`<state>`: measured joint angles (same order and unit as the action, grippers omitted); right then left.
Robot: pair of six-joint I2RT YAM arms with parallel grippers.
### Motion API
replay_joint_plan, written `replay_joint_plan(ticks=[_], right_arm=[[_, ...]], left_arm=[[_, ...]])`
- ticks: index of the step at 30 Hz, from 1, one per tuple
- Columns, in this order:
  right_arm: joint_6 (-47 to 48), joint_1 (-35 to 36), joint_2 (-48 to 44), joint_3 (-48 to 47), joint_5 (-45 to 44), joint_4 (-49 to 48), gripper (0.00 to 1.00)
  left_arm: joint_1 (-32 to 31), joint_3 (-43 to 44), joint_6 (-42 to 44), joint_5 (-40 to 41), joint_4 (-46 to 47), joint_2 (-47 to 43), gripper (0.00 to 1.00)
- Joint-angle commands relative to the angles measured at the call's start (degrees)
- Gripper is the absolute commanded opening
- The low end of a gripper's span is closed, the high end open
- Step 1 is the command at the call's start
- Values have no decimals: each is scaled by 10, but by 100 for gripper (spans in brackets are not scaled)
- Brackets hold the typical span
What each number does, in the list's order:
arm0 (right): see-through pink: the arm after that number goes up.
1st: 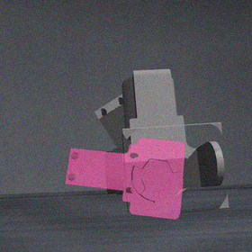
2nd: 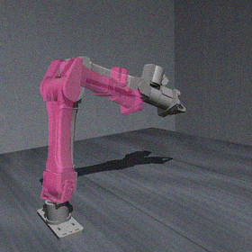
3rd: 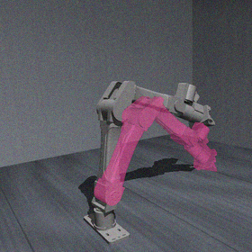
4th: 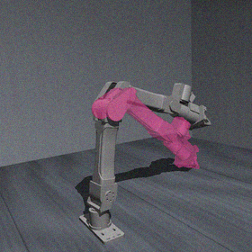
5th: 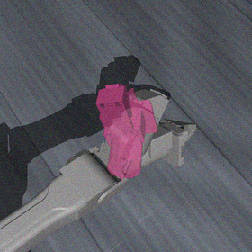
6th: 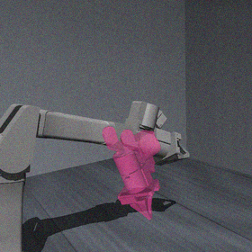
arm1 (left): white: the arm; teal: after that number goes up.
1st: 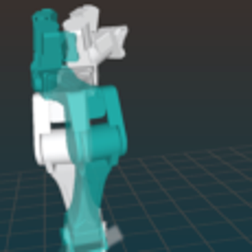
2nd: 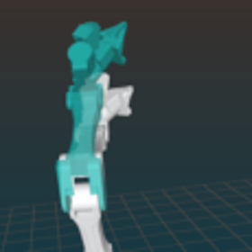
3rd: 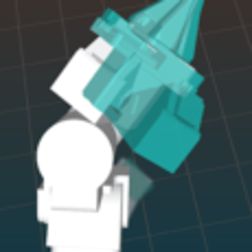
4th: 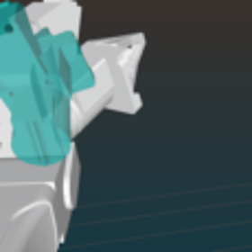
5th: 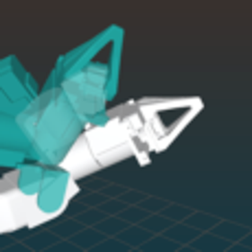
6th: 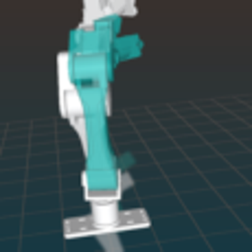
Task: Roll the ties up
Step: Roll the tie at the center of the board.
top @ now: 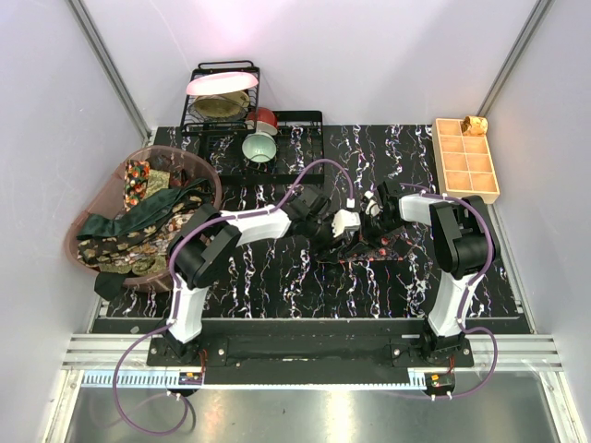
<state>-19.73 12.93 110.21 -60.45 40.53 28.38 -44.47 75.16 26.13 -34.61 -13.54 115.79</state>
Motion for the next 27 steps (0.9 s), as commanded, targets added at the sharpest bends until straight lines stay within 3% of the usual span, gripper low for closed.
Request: replay_joint_plan(ticks=[1,7,16,19,27], right_arm=[[28,-1,16,3,-90,2,0],[28,0,18,3,-85,2,0],[36,-2,2,-8,-39,10,2],[45,-19,-25,-23,-4,27,17],[62,-58,-78,-15,85,42,49]], left_arm=[[-11,-1,5,7,36,8,65],[-23,10,23,34,23,19,61],[-24,20,62,75,-52,25,26],[-24,25,71,87,-89,25,20],[-23,43,93,111,-162,37,20]])
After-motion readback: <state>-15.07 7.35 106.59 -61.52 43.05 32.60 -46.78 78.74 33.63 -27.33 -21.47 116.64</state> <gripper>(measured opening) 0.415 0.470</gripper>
